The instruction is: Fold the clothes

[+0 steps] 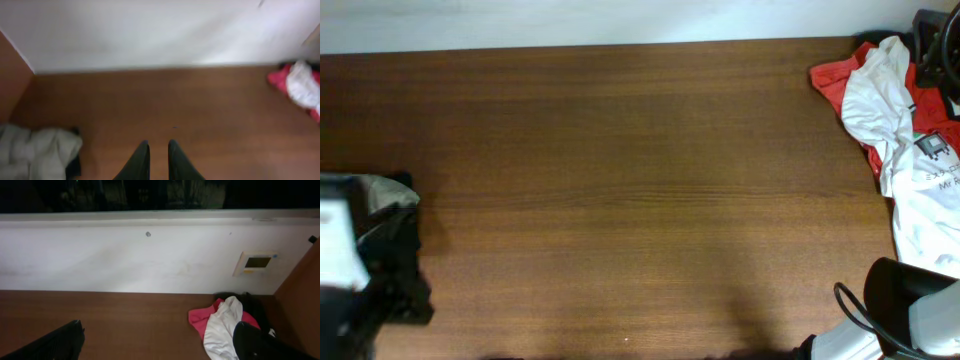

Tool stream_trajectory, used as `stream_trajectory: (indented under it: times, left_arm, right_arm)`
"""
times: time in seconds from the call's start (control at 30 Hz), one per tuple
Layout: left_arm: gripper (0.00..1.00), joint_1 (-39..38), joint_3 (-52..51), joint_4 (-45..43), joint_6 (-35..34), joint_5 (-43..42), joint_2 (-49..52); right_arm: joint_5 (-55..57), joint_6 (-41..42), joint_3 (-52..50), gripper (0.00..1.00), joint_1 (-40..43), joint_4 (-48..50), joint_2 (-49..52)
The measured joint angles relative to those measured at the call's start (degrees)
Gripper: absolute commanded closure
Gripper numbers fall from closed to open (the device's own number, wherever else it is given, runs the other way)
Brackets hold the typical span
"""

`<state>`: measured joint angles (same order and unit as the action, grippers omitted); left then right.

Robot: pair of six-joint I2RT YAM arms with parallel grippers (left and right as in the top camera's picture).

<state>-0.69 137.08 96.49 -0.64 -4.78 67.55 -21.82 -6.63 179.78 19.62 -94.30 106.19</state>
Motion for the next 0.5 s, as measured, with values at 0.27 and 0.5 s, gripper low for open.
stream_trajectory:
  times: [0.27,0.5]
  left_arm:
    - [0.85,0.00,-29.38,-17.88,-4.46,2.21,-0.31]
    - [0.01,0.00,-62.58,-33.09,-8.35,-6.78,-15.21]
  right_arm:
    - [-0.17,0.04,0.00,0.01,0.00,-0.04,-0.02]
    - [-0.17,0.02,0.00,0.01,0.00,0.00,-0.02]
